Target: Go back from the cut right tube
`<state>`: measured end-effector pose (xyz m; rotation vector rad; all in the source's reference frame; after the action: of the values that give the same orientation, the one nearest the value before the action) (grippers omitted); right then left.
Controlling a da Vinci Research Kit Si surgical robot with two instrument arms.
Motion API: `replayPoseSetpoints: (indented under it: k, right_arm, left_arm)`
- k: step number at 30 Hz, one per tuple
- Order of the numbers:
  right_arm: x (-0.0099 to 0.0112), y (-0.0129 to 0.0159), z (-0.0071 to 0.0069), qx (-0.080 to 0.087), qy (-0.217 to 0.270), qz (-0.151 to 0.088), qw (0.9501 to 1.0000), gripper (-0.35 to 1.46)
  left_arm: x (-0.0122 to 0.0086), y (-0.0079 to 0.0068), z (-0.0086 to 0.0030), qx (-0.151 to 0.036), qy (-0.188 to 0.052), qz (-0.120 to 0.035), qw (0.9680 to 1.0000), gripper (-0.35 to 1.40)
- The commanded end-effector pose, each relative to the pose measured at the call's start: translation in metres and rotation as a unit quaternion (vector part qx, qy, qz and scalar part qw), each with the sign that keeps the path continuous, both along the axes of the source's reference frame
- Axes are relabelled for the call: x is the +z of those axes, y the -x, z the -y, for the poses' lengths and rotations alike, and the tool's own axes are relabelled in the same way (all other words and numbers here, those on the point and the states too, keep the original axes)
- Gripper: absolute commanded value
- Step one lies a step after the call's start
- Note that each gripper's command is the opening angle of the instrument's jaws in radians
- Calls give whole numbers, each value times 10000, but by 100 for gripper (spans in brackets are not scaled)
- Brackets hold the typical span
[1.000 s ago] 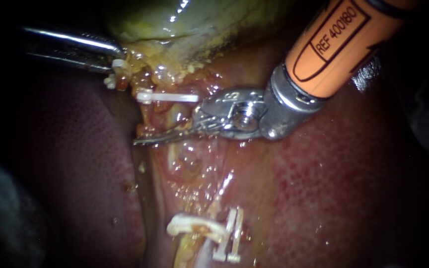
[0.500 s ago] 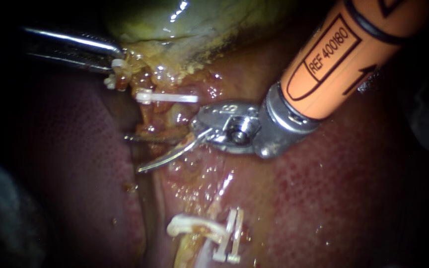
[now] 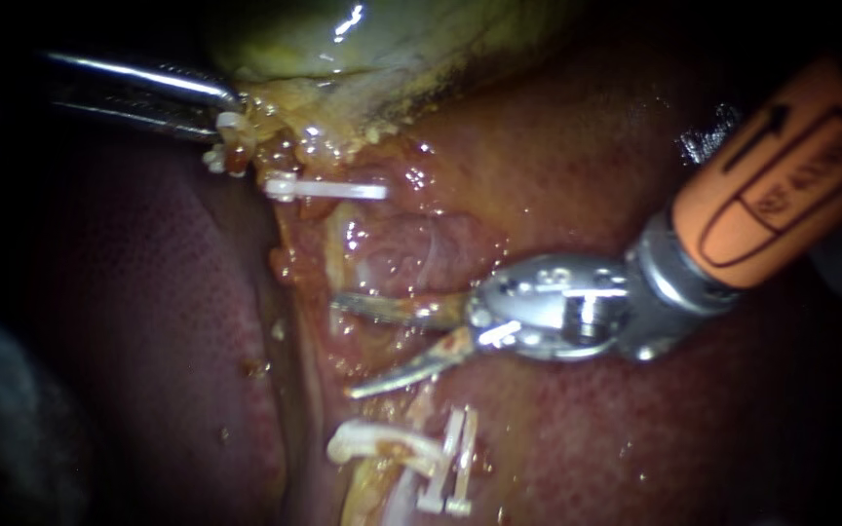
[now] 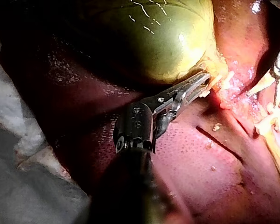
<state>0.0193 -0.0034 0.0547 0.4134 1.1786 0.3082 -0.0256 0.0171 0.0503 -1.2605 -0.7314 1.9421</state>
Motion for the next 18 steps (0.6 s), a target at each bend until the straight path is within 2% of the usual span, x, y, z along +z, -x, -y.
replayPoseSetpoints:
  k: [1,3,6,15,18]
  right_arm:
    - [0,5,0,-121,145,178,9997,145]
    - [-1,17,-1,-271,429,530,9973,145]
    - [-2,36,-1,-326,679,881,9933,145]
    - [-11,94,-13,-142,984,1288,9867,145]
    - [-14,104,-18,-88,978,1375,9856,145]
  left_arm:
    - [1,0,0,0,-1,0,10000,-35]
    - [3,-1,-1,1,3,0,10000,-35]
    - [5,-2,-1,4,6,1,10000,-35]
    - [6,-2,-1,4,7,1,10000,-35]
    - [7,-2,-1,4,9,0,10000,-35]
